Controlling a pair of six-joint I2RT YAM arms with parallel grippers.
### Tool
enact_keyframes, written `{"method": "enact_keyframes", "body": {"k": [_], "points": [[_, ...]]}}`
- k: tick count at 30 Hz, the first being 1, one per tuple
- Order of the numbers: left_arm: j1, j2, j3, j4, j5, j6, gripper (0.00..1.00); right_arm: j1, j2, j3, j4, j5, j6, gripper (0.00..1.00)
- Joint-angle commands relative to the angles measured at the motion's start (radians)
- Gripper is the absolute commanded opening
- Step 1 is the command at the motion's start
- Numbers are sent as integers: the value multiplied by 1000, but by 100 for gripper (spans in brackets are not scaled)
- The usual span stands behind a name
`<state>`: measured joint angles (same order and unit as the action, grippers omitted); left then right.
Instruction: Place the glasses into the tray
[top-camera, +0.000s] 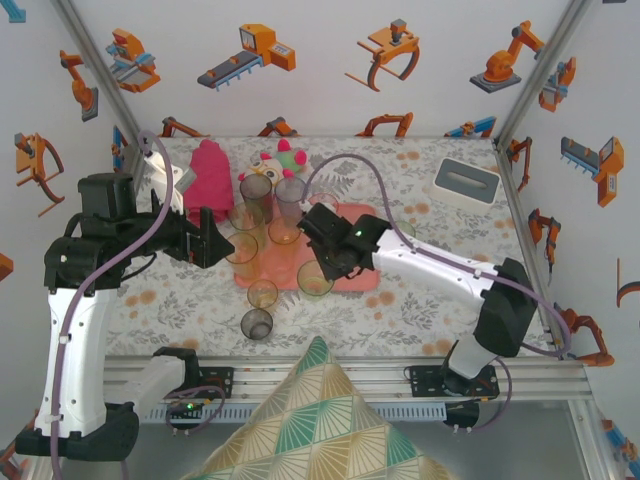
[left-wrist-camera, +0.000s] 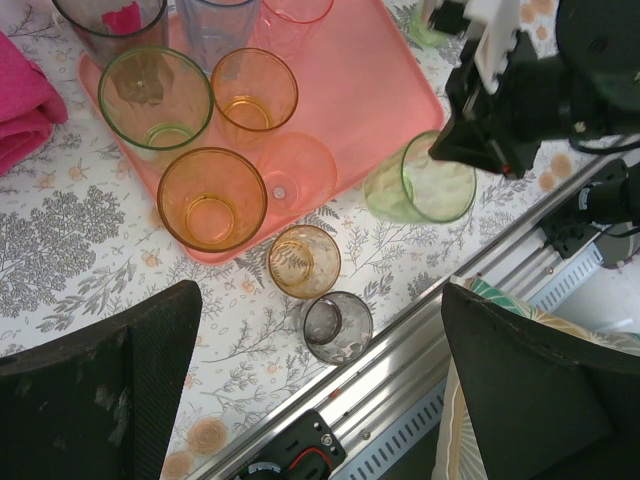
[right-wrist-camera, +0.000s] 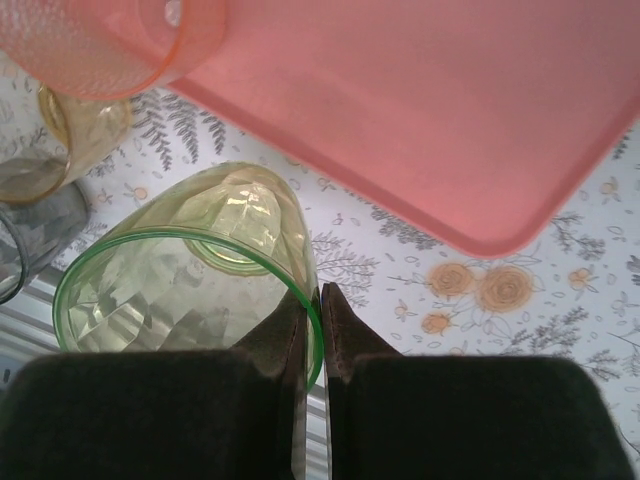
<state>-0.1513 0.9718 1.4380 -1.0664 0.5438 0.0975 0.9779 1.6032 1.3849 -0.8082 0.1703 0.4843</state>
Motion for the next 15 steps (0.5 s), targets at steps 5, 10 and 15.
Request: {"method": "enact_keyframes", "body": {"k": [5, 10, 15], "points": [[5, 1, 35, 0, 28, -8, 97, -146, -65, 1, -28, 21, -36, 10], [3, 0, 29, -1, 25, -6, 97, -214, -67, -15, -1, 26, -41, 11], [2, 0, 29, 0, 25, -5, 97, -249, -45, -10, 37, 8, -46, 11]]}}
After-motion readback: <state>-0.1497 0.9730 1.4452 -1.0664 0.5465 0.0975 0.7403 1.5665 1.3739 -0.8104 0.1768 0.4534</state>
